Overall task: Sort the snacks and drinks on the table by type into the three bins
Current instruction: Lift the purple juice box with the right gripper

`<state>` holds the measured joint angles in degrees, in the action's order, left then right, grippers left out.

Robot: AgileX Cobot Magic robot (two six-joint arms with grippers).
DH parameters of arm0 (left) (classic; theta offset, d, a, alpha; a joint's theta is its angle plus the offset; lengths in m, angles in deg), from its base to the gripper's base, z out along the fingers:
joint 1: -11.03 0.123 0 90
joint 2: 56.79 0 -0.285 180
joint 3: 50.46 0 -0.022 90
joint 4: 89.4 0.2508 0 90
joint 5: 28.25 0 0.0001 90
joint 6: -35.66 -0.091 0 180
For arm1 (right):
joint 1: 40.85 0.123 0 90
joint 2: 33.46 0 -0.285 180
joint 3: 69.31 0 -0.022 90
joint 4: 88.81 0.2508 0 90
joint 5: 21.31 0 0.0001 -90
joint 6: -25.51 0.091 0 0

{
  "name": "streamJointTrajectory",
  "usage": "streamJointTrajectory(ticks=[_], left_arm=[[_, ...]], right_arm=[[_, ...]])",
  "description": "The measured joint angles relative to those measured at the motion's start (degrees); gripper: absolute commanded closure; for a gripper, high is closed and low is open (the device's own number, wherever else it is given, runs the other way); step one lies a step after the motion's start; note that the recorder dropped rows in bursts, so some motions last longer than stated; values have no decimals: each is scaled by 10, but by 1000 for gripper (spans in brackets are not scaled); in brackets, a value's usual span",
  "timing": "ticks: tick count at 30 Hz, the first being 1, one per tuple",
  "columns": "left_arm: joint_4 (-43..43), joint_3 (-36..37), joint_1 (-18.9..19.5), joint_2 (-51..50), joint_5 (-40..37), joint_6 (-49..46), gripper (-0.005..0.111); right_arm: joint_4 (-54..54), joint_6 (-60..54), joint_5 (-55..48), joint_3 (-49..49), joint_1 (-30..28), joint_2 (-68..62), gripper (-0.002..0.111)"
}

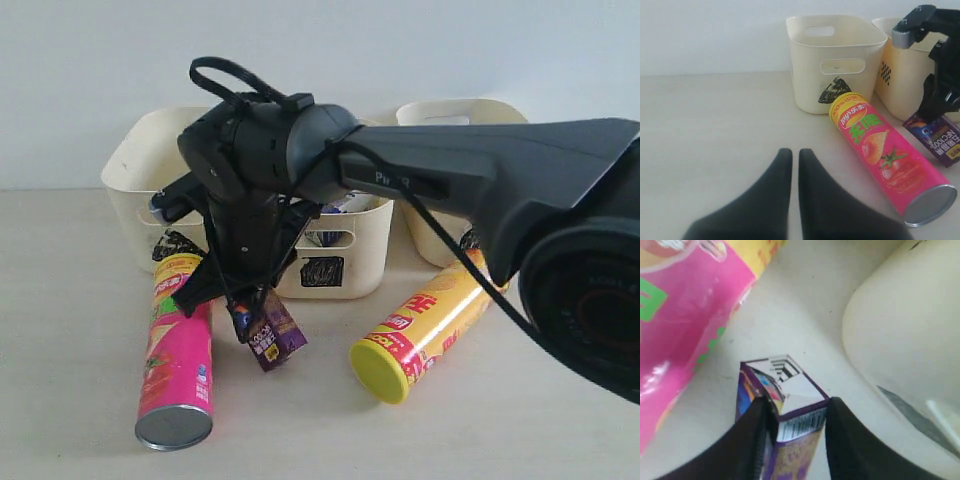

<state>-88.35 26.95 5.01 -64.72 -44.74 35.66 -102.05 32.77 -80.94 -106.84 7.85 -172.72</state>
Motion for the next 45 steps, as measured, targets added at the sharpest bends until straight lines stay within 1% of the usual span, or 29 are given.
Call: streamJointTrajectory(ticks=[6, 17, 18, 20, 21, 23, 25, 26, 30, 35, 45], left_arm=[[0, 0, 0, 0, 0, 0, 102], [0, 0, 0, 0, 0, 0, 102], [0, 0, 0, 0, 0, 0, 102], [0, 0, 0, 0, 0, 0, 102], [0, 0, 0, 0, 0, 0, 102], [0, 0, 0, 0, 0, 0, 102], [0, 0, 0, 0, 0, 0, 102], [0, 0, 0, 0, 0, 0, 102], [0, 0, 0, 0, 0, 0, 102], [0, 0, 0, 0, 0, 0, 102], [0, 0, 0, 0, 0, 0, 102]], right_arm=[[-10, -9, -7, 0, 0, 21, 108], [-11, 1, -4, 0, 0, 11, 108], [-11, 10, -2, 0, 0, 11, 105], [-12, 31, 6, 0, 0, 11, 92], [-12, 41, 8, 0, -1, 11, 81], [3, 63, 14, 0, -6, 11, 55], [31, 68, 19, 0, -14, 10, 34], [44, 68, 24, 0, -19, 8, 31], [62, 67, 46, 0, -23, -5, 36], [69, 67, 87, 0, -23, -42, 36], [72, 67, 138, -1, -23, -68, 36]])
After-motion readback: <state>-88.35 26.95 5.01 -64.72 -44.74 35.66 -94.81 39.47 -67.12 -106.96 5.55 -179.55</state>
